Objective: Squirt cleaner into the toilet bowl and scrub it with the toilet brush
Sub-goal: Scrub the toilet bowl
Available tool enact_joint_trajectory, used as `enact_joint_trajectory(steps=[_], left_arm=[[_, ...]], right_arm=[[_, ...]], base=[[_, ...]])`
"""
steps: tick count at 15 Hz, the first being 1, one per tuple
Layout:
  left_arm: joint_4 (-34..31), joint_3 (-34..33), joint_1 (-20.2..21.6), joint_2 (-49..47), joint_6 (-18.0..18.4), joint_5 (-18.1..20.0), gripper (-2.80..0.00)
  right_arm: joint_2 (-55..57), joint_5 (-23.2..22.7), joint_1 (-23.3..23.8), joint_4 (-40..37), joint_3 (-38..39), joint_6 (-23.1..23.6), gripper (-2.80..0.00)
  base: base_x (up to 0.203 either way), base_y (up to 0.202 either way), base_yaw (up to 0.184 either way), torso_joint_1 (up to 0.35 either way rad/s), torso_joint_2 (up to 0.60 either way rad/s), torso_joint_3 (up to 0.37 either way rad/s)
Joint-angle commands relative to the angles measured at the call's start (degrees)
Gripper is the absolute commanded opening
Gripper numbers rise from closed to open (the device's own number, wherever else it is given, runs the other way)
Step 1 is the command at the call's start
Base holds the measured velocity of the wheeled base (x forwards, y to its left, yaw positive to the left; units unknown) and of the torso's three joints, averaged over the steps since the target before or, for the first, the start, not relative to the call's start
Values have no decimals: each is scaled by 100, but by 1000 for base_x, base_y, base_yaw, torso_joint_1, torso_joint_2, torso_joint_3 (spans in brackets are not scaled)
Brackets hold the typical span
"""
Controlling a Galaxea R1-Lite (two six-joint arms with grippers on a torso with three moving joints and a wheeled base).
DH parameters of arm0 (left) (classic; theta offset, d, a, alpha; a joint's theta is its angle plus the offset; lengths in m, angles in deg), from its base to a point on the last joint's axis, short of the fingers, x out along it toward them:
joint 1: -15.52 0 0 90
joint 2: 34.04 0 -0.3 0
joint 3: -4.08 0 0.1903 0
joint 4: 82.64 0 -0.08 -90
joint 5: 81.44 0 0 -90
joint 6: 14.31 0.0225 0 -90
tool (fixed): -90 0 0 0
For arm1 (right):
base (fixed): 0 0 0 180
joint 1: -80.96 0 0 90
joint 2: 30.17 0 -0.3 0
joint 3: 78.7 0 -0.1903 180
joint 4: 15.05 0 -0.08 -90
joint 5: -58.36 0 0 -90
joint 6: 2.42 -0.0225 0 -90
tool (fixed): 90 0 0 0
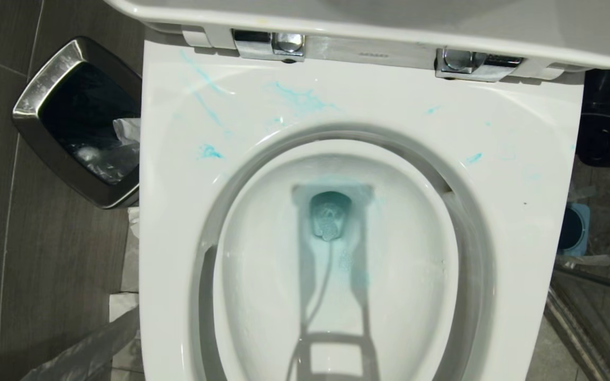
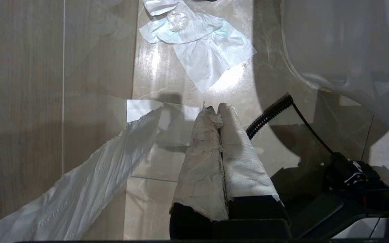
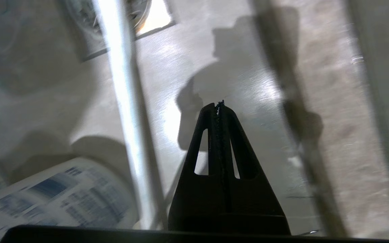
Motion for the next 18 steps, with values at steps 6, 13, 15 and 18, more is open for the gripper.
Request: enact_joint_trajectory(steps=[6, 13, 15, 18], left_arm=[[13, -44, 1, -2, -51, -19, -280], [4, -44, 1, -2, -51, -19, -280], [4, -44, 1, -2, -51, -19, -280], [4, -44, 1, -2, -42, -19, -280]], right_arm=[[-86, -3, -3, 4, 0, -9, -280], [-59, -79, -56, 4, 0, -26, -280], [-51, -82, -59, 4, 0, -26, -280], [-42, -90, -64, 4, 0, -26, -280]], base=[[0, 0, 0, 6, 6, 82], [0, 0, 0, 4, 6, 53], [0, 0, 0, 19, 8, 80], [0, 0, 0, -2, -1, 29]])
